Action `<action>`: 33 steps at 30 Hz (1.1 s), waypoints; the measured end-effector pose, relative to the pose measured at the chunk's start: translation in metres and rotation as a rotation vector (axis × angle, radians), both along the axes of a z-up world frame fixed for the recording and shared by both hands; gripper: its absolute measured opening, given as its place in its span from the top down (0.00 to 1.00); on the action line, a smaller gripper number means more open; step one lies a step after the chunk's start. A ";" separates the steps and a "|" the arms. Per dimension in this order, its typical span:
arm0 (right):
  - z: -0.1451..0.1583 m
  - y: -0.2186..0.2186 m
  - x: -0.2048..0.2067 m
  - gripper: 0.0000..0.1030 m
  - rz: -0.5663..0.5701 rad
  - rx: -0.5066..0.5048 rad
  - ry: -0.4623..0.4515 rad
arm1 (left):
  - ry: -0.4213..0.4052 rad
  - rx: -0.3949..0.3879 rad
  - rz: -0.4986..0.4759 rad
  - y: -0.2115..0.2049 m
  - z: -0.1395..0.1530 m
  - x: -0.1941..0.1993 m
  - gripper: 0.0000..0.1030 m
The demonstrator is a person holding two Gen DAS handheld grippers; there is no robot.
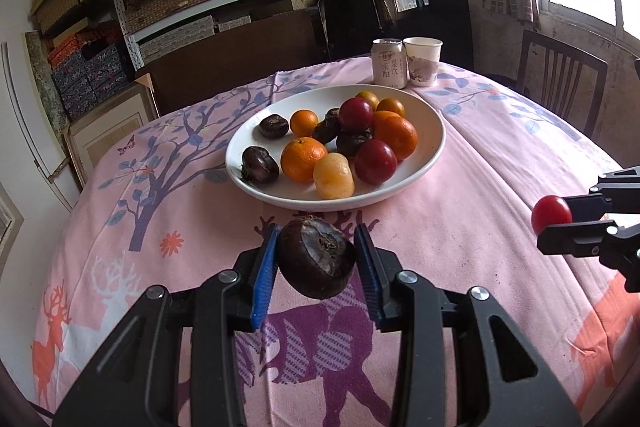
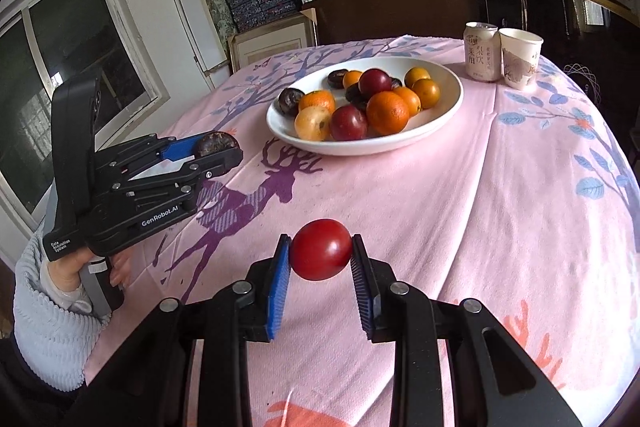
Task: Organize fruits
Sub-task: 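Carry the dark fruit with the left tool while the right tool carries the red tomato to the plate, then lower both fruits onto the white plate and open both tools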
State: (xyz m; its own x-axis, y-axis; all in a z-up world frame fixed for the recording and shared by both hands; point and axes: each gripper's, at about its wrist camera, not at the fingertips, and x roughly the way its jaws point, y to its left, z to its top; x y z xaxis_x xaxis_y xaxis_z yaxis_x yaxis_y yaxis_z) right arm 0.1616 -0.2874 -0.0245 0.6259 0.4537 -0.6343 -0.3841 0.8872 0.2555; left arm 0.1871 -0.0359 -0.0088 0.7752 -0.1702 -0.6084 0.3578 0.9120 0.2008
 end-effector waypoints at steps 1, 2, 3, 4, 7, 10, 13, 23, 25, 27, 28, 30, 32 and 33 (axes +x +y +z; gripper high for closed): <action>0.005 -0.001 0.005 0.71 -0.006 0.001 -0.011 | -0.007 0.003 0.001 -0.001 0.003 0.003 0.64; 0.010 -0.001 0.010 0.71 -0.015 0.001 -0.024 | -0.014 0.006 0.002 -0.003 0.006 0.006 0.64; 0.015 -0.002 0.016 0.71 -0.025 0.003 -0.037 | -0.022 0.007 0.006 -0.004 0.009 0.010 0.64; 0.020 -0.002 0.020 0.71 -0.035 0.008 -0.049 | -0.029 0.009 0.008 -0.004 0.012 0.014 0.64; 0.036 -0.002 0.037 0.71 -0.057 0.017 -0.083 | -0.047 0.019 0.012 -0.007 0.020 0.027 0.64; 0.052 0.001 0.056 0.71 -0.073 0.017 -0.116 | -0.061 0.023 0.020 -0.009 0.028 0.042 0.64; 0.064 0.003 0.076 0.71 -0.093 0.023 -0.146 | -0.073 0.012 0.030 -0.010 0.036 0.059 0.64; 0.066 0.013 0.141 0.71 -0.139 0.029 -0.153 | -0.069 0.008 0.067 -0.014 0.038 0.113 0.65; 0.058 0.017 0.153 0.71 -0.136 0.027 -0.136 | -0.058 0.000 0.070 -0.014 0.035 0.122 0.65; 0.051 0.022 0.164 0.71 -0.132 0.017 -0.123 | -0.047 0.001 0.070 -0.015 0.030 0.132 0.65; 0.047 0.024 0.169 0.71 -0.132 0.010 -0.117 | -0.043 0.002 0.073 -0.016 0.028 0.137 0.65; 0.040 0.027 0.179 0.71 -0.132 -0.002 -0.102 | -0.031 0.000 0.076 -0.016 0.025 0.147 0.65; 0.034 0.032 0.188 0.71 -0.134 -0.018 -0.089 | -0.011 -0.005 0.081 -0.015 0.022 0.161 0.65; 0.032 0.034 0.193 0.71 -0.136 -0.028 -0.084 | 0.003 -0.010 0.086 -0.014 0.020 0.168 0.65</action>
